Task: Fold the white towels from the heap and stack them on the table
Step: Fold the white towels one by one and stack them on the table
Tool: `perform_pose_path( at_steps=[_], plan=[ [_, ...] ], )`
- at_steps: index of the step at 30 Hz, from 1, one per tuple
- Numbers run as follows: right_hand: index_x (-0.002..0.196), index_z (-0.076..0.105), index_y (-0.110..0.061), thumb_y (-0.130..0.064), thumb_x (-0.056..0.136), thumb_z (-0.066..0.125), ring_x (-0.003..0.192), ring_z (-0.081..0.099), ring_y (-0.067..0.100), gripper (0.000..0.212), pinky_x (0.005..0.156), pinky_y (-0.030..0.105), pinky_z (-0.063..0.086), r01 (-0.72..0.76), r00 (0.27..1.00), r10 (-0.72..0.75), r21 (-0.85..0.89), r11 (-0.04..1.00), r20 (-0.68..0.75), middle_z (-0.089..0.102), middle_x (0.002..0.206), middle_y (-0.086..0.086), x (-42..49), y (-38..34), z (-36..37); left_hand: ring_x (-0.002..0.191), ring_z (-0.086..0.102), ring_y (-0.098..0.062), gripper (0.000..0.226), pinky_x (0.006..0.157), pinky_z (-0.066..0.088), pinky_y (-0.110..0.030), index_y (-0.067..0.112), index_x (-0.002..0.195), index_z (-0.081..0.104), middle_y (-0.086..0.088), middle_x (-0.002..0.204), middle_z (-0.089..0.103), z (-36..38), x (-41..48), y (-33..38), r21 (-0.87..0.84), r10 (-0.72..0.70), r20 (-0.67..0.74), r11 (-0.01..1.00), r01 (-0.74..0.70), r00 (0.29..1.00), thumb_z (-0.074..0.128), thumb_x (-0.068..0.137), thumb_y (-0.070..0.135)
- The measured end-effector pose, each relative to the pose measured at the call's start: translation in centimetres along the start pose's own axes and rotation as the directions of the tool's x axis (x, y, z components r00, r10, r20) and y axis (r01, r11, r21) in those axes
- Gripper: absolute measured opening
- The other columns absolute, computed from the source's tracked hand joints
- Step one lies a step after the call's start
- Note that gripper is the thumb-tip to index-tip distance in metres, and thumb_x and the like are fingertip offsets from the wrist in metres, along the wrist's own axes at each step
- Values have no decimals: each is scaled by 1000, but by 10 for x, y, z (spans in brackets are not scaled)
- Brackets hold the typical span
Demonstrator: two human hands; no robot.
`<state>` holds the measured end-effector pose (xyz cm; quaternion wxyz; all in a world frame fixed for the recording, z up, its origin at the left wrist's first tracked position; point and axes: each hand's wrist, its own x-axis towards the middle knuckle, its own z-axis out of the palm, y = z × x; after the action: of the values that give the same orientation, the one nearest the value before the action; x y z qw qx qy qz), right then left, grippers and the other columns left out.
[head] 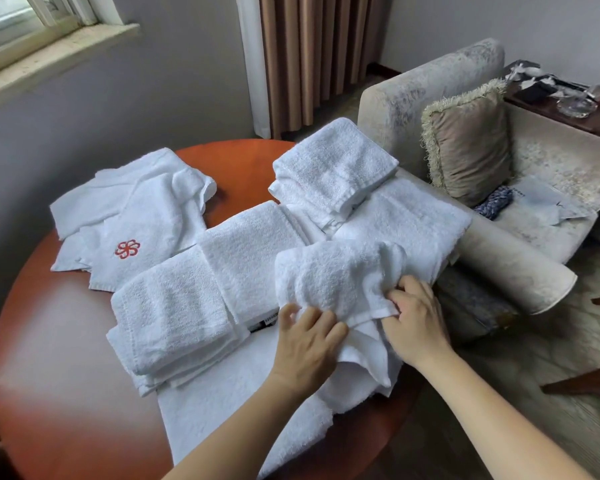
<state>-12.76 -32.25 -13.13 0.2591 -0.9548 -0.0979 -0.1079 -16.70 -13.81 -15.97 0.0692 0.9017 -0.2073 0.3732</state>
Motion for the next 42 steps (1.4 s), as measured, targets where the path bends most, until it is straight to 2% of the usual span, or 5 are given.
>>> perform_pose_path(
  at_steps=[12,18,22,34,42],
  plan=[
    [67,64,-12,-54,65,51,90,46,19,44,75,28,35,2,995,-15,133,991,97,41,81,-9,-11,2,0,71,39,-15,22,74,27,-35,25,70,55,6,70,47,-11,-23,-15,-105,168,109,982,-156,980,53,82,6],
    [80,73,-16,-62,69,43,101,47,20,56,89,29,35,77,953,-92,63,995,289,50,92,-1,-4,4,-22,91,51,-14,37,90,29,-41,23,98,70,8,96,56,-19,-46,-17,-158,193,303,976,-151,933,52,80,50],
    [66,50,-12,-62,68,55,97,49,27,51,83,36,39,7,994,5,114,993,-105,46,93,5,7,-25,-30,90,51,-11,33,94,26,-39,29,79,71,12,89,58,-25,-33,-16,-139,165,235,981,-135,958,48,93,48],
    [144,30,-5,-43,103,14,142,25,28,58,116,46,20,218,976,-219,-130,967,9,39,149,19,2,-38,48,72,57,-14,36,101,31,-34,20,60,59,9,66,55,-22,-34,-19,-220,139,147,970,-104,979,53,94,30],
    [118,58,-7,-45,86,41,126,46,32,53,109,57,26,260,958,-266,-67,963,-108,59,125,11,25,-69,8,62,51,-15,42,75,35,-35,13,61,59,6,70,60,-41,16,-20,-381,-278,-48,893,240,959,42,98,26]
  ],
)
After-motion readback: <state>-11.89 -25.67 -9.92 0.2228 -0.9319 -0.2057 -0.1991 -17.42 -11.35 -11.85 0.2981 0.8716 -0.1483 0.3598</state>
